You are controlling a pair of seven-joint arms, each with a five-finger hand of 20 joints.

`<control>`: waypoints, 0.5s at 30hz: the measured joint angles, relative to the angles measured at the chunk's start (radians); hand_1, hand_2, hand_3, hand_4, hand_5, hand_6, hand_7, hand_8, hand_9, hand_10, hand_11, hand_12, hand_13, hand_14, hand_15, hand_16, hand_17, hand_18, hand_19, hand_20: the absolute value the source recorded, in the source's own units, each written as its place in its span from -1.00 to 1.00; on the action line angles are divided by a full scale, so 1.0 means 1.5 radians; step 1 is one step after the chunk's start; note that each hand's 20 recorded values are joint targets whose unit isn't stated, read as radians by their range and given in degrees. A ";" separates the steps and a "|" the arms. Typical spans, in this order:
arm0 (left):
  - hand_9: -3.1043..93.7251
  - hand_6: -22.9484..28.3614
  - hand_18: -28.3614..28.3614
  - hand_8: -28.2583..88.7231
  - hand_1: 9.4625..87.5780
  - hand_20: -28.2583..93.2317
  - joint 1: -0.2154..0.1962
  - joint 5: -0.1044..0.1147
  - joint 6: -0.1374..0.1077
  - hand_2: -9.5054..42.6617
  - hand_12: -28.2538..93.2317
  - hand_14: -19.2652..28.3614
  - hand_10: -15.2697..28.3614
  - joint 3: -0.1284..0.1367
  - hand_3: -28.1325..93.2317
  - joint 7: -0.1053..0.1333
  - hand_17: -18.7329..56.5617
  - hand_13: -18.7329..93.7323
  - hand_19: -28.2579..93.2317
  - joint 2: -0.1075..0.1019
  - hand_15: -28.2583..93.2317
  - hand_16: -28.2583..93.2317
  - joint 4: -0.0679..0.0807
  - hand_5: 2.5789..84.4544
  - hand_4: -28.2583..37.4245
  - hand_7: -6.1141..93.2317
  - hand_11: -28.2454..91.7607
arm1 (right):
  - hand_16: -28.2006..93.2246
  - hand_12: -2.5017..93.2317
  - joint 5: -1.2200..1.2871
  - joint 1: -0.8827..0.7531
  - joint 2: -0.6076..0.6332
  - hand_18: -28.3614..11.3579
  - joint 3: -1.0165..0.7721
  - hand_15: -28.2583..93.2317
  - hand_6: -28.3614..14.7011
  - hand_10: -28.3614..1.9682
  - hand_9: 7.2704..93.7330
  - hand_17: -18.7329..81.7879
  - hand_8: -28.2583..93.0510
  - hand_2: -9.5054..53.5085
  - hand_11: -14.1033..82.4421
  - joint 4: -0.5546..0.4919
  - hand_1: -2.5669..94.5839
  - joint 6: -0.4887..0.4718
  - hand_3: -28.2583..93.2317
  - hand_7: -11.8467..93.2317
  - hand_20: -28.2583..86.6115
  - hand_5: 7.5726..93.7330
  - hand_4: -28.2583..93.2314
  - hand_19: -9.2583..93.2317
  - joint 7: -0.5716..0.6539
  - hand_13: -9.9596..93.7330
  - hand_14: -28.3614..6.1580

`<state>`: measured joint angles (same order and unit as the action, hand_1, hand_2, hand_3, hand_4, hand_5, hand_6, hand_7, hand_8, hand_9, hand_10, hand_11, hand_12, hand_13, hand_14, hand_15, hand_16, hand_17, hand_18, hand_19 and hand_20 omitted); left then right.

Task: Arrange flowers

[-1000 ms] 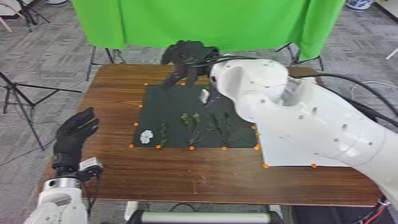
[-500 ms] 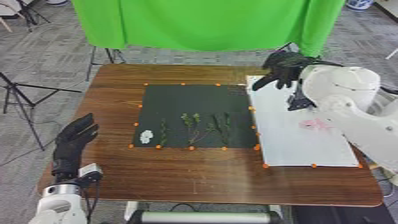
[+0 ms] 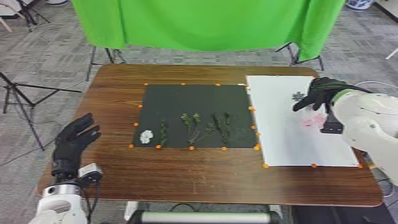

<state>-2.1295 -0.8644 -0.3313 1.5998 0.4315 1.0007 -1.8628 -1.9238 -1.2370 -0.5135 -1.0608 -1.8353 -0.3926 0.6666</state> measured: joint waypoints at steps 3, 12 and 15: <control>-0.23 -0.11 0.49 -0.73 -0.01 -0.09 0.000 -0.001 0.000 -0.98 -0.35 0.39 0.16 0.000 0.62 -0.002 -0.15 -0.03 -0.04 0.000 -0.13 -0.56 0.000 -0.06 -0.43 -0.34 -0.12 | -0.08 -0.59 0.000 -0.034 0.007 -0.37 -0.022 0.36 0.29 -0.15 0.57 0.52 -0.65 -1.00 -0.48 0.000 -0.27 0.007 0.48 -0.58 0.34 0.18 -0.81 1.00 0.011 0.89 0.32; -0.22 -0.11 0.47 -0.72 -0.01 -0.11 0.003 -0.003 0.004 -0.98 -0.35 0.38 0.16 0.000 0.62 -0.006 -0.16 -0.03 -0.08 0.001 -0.13 -0.56 0.001 -0.05 -0.43 -0.34 -0.12 | -0.05 -0.58 0.011 -0.112 0.011 -0.35 -0.068 0.34 0.30 -0.14 0.60 0.54 -0.66 -1.00 -0.48 -0.002 -0.26 0.028 0.50 -0.56 0.35 0.20 -0.81 1.00 0.031 0.91 0.35; -0.22 -0.11 0.46 -0.72 -0.01 -0.11 0.004 -0.003 0.005 -0.98 -0.35 0.38 0.16 -0.001 0.62 -0.006 -0.16 -0.03 -0.09 0.001 -0.13 -0.56 0.001 -0.05 -0.43 -0.34 -0.12 | -0.05 -0.58 0.011 -0.113 0.011 -0.35 -0.058 0.34 0.30 -0.15 0.59 0.54 -0.66 -1.00 -0.49 -0.002 -0.26 0.031 0.50 -0.56 0.35 0.20 -0.81 1.00 0.031 0.91 0.35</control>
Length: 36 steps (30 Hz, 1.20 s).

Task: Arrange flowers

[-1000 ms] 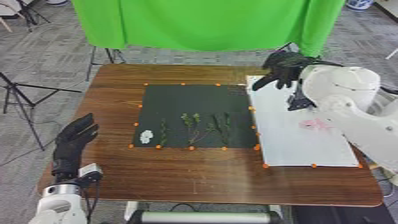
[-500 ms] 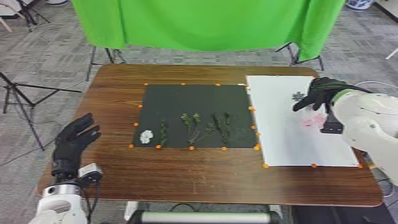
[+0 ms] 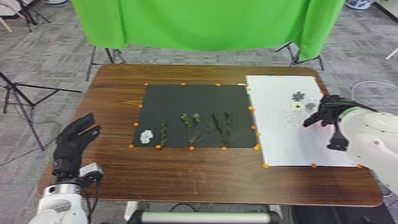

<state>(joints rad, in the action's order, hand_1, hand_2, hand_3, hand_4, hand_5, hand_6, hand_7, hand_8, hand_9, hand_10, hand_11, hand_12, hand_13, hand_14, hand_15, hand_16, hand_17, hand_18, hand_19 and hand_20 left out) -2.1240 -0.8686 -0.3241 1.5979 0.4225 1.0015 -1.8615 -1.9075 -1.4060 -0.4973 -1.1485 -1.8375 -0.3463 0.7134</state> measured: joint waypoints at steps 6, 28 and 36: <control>-0.22 -0.11 0.45 -0.72 -0.01 -0.11 0.002 0.000 0.001 -0.99 -0.35 0.38 0.16 -0.002 0.63 0.000 -0.16 -0.03 -0.10 0.000 -0.13 -0.56 0.000 -0.05 -0.43 -0.35 -0.13 | -0.04 -0.58 0.000 0.004 0.000 -0.36 0.007 0.34 0.29 -0.13 0.58 0.53 -0.66 -1.00 -0.49 -0.001 -0.26 0.006 0.50 -0.56 0.35 0.19 -0.81 1.00 -0.002 0.90 0.34; -0.22 -0.12 0.43 -0.72 -0.02 -0.13 0.010 -0.001 0.004 -0.99 -0.34 0.38 0.16 -0.008 0.63 -0.001 -0.18 -0.03 -0.16 0.001 -0.13 -0.56 0.004 -0.05 -0.44 -0.34 -0.13 | -0.04 -0.35 -0.006 0.000 -0.021 -0.25 0.052 0.41 0.32 0.16 0.81 0.60 -0.43 -1.00 -0.58 0.018 0.29 0.115 0.43 -0.38 0.45 0.48 -0.86 1.00 -0.012 0.96 0.48; -0.22 -0.12 0.43 -0.72 -0.02 -0.13 0.010 0.000 0.004 -0.99 -0.34 0.38 0.16 -0.007 0.63 -0.001 -0.18 -0.03 -0.17 0.003 -0.13 -0.56 0.004 -0.05 -0.44 -0.35 -0.13 | -0.03 -0.26 -0.007 -0.020 -0.021 -0.21 0.058 0.45 0.30 0.17 0.94 0.64 -0.46 -1.00 -0.60 0.021 0.40 0.238 0.42 -0.32 0.50 0.65 -0.86 1.00 -0.029 0.98 0.55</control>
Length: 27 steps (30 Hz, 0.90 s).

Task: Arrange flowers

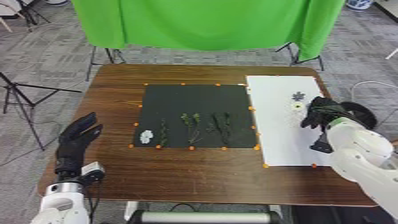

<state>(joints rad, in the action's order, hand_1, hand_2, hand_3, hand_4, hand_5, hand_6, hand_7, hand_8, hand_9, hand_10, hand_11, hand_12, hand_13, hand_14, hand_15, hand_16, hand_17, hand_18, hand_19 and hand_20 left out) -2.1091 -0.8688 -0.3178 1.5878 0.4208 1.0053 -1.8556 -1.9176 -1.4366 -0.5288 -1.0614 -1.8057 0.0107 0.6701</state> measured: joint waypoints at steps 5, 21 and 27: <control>-0.22 -0.12 0.43 -0.72 -0.03 -0.13 -0.001 0.001 0.000 -0.99 -0.34 0.38 0.16 0.001 0.63 0.000 -0.18 -0.03 -0.17 0.000 -0.13 -0.56 0.000 -0.05 -0.44 -0.35 -0.13 | -0.03 -0.25 -0.003 -0.003 0.003 -0.22 -0.001 0.45 0.28 0.13 0.95 0.64 -0.46 -1.00 -0.60 -0.006 0.41 0.012 0.42 -0.32 0.51 0.67 -0.87 1.00 -0.011 0.98 0.55; -0.16 -0.08 0.37 -0.71 -0.16 -0.20 -0.007 0.030 -0.004 -0.73 -0.35 0.39 0.21 0.016 0.51 0.011 -0.13 -0.01 -0.31 -0.018 -0.14 -0.57 0.003 -0.01 -0.83 -0.37 -0.12 | -0.02 -0.25 0.012 0.314 -0.001 -0.20 0.268 0.46 0.35 0.17 0.92 0.63 -0.45 -1.00 -0.62 -0.025 0.40 -0.020 0.43 -0.33 0.54 0.66 -0.88 1.00 -0.238 0.97 0.55; 0.02 -0.04 0.36 -0.69 -0.29 -0.20 0.017 0.053 -0.011 0.08 -0.37 0.38 0.29 -0.005 0.41 0.024 -0.06 0.06 -0.31 -0.026 -0.20 -0.58 0.010 0.18 -1.00 -0.44 -0.13 | -0.02 -0.25 0.030 0.495 -0.101 -0.21 0.452 0.47 0.38 0.18 0.91 0.62 -0.47 -1.00 -0.63 0.066 0.39 0.014 0.45 -0.31 0.56 0.65 -0.90 1.00 -0.298 0.96 0.56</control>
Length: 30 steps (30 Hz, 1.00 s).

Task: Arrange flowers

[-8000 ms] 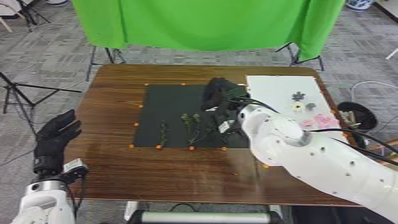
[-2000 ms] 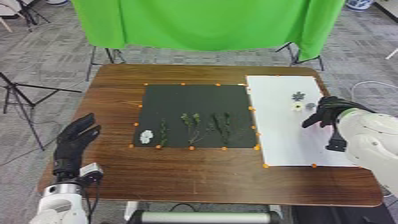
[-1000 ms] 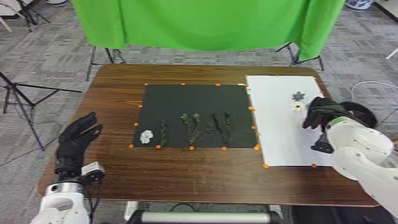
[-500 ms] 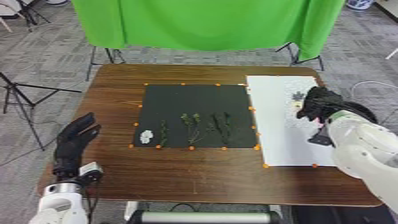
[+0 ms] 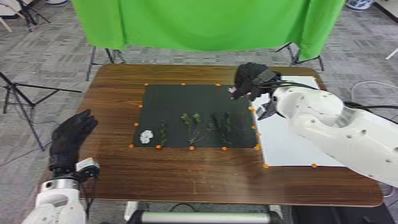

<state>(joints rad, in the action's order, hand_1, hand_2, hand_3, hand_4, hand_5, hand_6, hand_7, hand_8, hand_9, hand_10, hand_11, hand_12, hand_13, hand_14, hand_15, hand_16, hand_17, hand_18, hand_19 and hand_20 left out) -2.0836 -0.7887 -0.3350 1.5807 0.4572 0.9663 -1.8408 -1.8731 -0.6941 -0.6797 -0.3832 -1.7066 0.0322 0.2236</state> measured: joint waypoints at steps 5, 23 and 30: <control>0.13 0.01 0.36 -0.67 -0.28 -0.20 0.020 0.019 -0.012 0.31 -0.36 0.39 0.32 -0.019 0.41 0.009 -0.02 0.10 -0.33 -0.002 -0.20 -0.57 0.001 0.37 -1.00 -0.46 -0.13 | -0.02 -0.26 -0.002 0.121 -0.096 -0.21 0.135 0.48 0.40 0.19 0.91 0.62 -0.48 -1.00 -0.63 0.060 0.37 -0.002 0.47 -0.29 0.56 0.64 -0.91 1.00 -0.037 0.96 0.56; 0.12 -0.01 0.33 -0.45 -0.10 -0.18 0.050 0.016 -0.020 -0.25 -0.34 0.37 0.28 -0.035 0.50 0.005 -0.04 0.11 -0.34 -0.003 -0.20 -0.57 0.009 0.29 -0.76 -0.48 -0.16 | -0.03 -0.30 -0.030 0.140 -0.335 -0.23 0.185 0.50 0.49 0.28 0.87 0.61 -0.54 -1.00 -0.63 0.191 0.30 -0.044 0.55 -0.21 0.58 0.59 -0.92 1.00 -0.048 0.94 0.55; 0.08 -0.03 0.35 -0.49 -0.02 -0.17 0.062 0.012 -0.010 -0.59 -0.33 0.37 0.25 -0.043 0.48 0.006 -0.04 0.10 -0.34 -0.003 -0.23 -0.56 0.021 0.25 -0.53 -0.51 -0.19 | -0.04 -0.30 -0.034 0.130 -0.369 -0.23 0.195 0.50 0.51 0.32 0.86 0.61 -0.55 -1.00 -0.63 0.237 0.28 -0.045 0.57 -0.19 0.58 0.56 -0.93 1.00 -0.042 0.94 0.54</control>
<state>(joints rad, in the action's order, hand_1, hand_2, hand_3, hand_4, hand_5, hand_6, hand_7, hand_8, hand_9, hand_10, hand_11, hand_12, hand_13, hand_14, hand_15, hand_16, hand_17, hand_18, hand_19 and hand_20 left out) -1.9901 -0.7701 -0.3501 1.5164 0.4657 0.9616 -1.8095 -1.9239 -0.4984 -1.2330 -0.0910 -1.3508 -0.0357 0.1599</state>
